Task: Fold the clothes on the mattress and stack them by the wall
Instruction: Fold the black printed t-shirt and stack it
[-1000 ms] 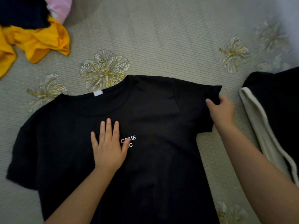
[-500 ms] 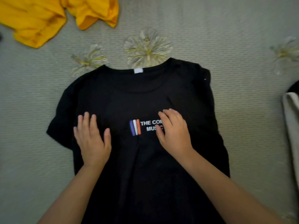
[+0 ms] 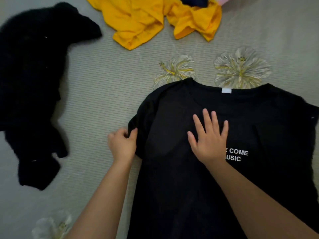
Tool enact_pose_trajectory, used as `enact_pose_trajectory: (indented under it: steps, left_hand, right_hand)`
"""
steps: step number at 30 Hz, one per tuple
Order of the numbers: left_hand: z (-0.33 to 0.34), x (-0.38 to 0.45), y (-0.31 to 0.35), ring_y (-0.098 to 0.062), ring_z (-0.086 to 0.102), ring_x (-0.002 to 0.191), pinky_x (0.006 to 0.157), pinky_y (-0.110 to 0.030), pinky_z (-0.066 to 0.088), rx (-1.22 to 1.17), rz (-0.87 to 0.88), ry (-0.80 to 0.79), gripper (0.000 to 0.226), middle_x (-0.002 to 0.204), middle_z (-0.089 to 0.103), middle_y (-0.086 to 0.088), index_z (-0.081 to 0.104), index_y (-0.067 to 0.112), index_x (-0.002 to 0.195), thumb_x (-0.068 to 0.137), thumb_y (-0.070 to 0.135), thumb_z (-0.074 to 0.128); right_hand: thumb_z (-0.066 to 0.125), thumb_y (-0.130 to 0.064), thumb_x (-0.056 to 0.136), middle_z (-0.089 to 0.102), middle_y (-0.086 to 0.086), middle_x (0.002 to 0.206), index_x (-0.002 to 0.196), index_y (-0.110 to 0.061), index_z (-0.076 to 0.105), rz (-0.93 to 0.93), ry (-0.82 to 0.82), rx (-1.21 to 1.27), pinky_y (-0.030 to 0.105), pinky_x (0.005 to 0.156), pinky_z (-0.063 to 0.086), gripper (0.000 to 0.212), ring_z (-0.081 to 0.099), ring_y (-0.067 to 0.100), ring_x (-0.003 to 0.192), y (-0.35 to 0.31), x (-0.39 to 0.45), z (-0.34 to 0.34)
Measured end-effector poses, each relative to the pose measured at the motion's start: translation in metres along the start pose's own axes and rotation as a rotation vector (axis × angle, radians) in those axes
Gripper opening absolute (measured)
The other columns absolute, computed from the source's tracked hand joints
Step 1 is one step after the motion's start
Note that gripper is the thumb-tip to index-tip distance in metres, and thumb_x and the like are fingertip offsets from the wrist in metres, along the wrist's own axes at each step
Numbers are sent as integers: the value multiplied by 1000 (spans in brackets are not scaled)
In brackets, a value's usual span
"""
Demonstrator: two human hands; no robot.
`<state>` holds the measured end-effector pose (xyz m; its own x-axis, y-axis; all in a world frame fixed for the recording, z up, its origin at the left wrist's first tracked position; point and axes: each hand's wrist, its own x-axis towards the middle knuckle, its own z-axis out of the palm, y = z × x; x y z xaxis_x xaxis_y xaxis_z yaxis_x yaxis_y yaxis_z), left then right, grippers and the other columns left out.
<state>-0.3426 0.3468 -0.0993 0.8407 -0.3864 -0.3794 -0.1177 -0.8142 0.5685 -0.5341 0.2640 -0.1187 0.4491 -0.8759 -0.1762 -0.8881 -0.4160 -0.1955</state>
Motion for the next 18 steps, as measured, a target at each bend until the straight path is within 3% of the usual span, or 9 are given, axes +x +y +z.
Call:
enact_pose_trajectory:
  steps: [1,3,7,9,11,13,16,18]
  left_hand:
    - [-5,3,2,-18,41,63,63,-35,37,-120,-20,-2,38,62,42,-7,38,13,56,88,20,57]
    - [-19,15,3,-12,35,58,62,-33,33,-351,-74,0,36,62,37,0,34,17,61,91,17,53]
    - [-42,37,8,-16,52,82,76,-34,44,-326,44,59,16,84,50,2,41,20,87,88,18,58]
    - [-46,45,11,-14,53,82,74,-29,43,-264,74,141,25,86,51,2,42,18,103,86,20,60]
    - [-46,50,11,-9,52,74,72,-25,42,-335,34,154,35,81,50,4,40,18,115,87,21,59]
    - [-43,49,12,-8,55,76,74,-25,46,-536,-110,36,38,84,54,5,39,23,121,88,23,58]
    - [-35,42,-1,-16,56,97,82,-28,44,-349,-206,-18,44,109,57,-2,44,13,125,87,30,59]
    - [-34,38,-9,-17,55,101,82,-27,42,-166,-168,13,45,110,58,-2,50,8,118,86,38,59]
  right_hand:
    - [31,-43,84,46,16,139,128,-12,53,13,-6,9,57,103,15,58,38,38,130,-1,1,0]
    - [28,-45,84,41,15,142,131,-13,50,32,-22,32,56,105,10,61,32,36,134,-2,0,1]
    - [30,-44,83,43,17,140,129,-11,52,42,-17,22,60,104,14,61,35,39,132,-5,1,0]
    - [30,-43,83,44,18,139,128,-10,53,45,-16,10,61,103,16,60,36,40,131,-7,1,-1]
    - [30,-43,83,43,18,140,128,-10,53,49,-14,-6,60,104,16,61,36,39,131,-8,1,-1]
    - [28,-44,82,42,18,141,129,-10,52,59,-23,-15,59,105,14,62,34,38,132,-9,2,-1]
    - [28,-45,82,41,17,141,130,-10,51,70,-31,-22,59,106,14,63,33,38,133,-10,3,0]
    - [29,-44,82,43,18,140,128,-9,53,67,-28,-30,60,104,16,62,36,39,131,-10,3,0]
